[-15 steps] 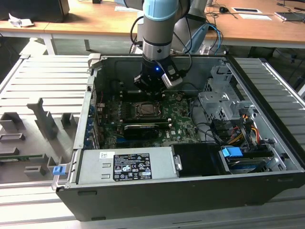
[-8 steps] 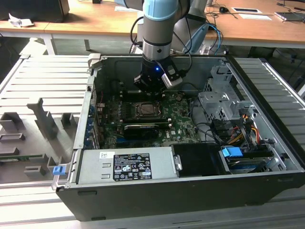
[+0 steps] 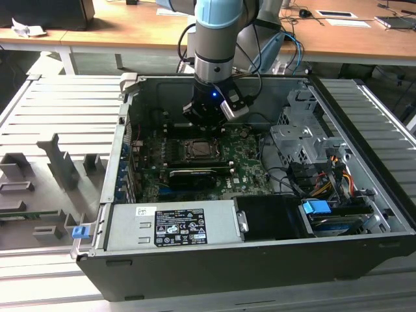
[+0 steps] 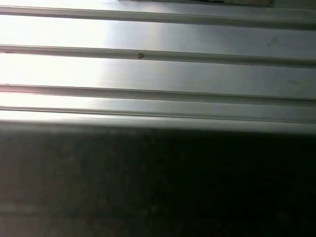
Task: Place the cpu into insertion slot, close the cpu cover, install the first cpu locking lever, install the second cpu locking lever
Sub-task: 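Install the first cpu locking lever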
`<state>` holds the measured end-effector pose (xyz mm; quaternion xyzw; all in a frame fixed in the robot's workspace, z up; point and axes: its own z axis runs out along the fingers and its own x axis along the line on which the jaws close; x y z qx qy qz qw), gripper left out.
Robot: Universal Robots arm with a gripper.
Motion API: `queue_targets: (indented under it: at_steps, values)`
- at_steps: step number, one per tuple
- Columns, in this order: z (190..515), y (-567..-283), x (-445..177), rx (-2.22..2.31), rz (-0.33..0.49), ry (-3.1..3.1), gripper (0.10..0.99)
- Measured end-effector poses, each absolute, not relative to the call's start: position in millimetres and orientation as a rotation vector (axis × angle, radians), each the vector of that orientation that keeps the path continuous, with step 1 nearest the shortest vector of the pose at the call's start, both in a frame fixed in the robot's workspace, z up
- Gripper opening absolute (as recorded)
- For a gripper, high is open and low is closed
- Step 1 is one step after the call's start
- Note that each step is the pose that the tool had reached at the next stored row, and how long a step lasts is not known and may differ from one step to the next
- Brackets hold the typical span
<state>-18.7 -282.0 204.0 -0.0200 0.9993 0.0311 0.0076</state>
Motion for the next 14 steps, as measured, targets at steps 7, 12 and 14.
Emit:
queue_targets:
  at_steps: [7, 12, 14]
  values:
    - [205.5, -281.9, -18.5, -0.063, 0.071, 3.125, 0.106]
    - [204.4, -281.4, -17.8, -0.063, 0.052, 3.126, 0.106]
    - [206.1, -281.4, -17.8, -0.063, 0.047, 3.126, 0.106]
